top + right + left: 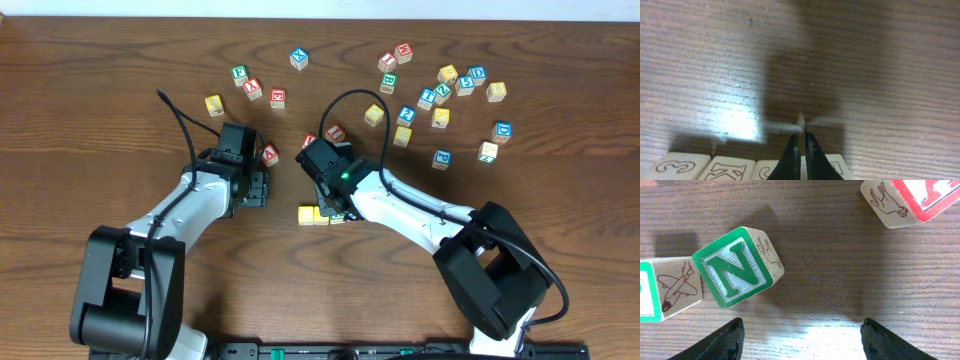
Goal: Spell out CORL
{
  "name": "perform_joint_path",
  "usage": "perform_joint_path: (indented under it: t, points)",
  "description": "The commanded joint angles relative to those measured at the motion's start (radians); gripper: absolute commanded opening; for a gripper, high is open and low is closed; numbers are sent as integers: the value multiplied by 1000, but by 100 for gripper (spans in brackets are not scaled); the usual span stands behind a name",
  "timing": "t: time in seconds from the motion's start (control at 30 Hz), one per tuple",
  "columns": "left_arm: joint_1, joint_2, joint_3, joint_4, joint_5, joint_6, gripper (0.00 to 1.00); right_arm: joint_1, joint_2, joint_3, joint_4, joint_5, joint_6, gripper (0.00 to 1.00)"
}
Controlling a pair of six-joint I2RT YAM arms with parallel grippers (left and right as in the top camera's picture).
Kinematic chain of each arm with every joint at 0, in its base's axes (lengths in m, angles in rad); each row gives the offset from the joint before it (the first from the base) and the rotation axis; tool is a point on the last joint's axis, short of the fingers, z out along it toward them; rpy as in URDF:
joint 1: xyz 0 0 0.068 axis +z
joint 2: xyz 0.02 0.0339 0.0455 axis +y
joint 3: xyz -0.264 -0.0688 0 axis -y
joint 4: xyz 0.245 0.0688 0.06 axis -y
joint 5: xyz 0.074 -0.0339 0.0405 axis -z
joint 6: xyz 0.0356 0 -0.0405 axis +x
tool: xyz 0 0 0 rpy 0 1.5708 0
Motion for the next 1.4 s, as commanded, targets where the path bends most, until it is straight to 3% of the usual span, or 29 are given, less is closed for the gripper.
perform_joint_path:
  t: [0.0,1.37]
  points:
    - [4,2,27,2,-12,-3,73,10,13,-2,10,71,17,1]
    - [4,2,27,2,-12,-3,73,-33,13,-2,-57,72,61,1]
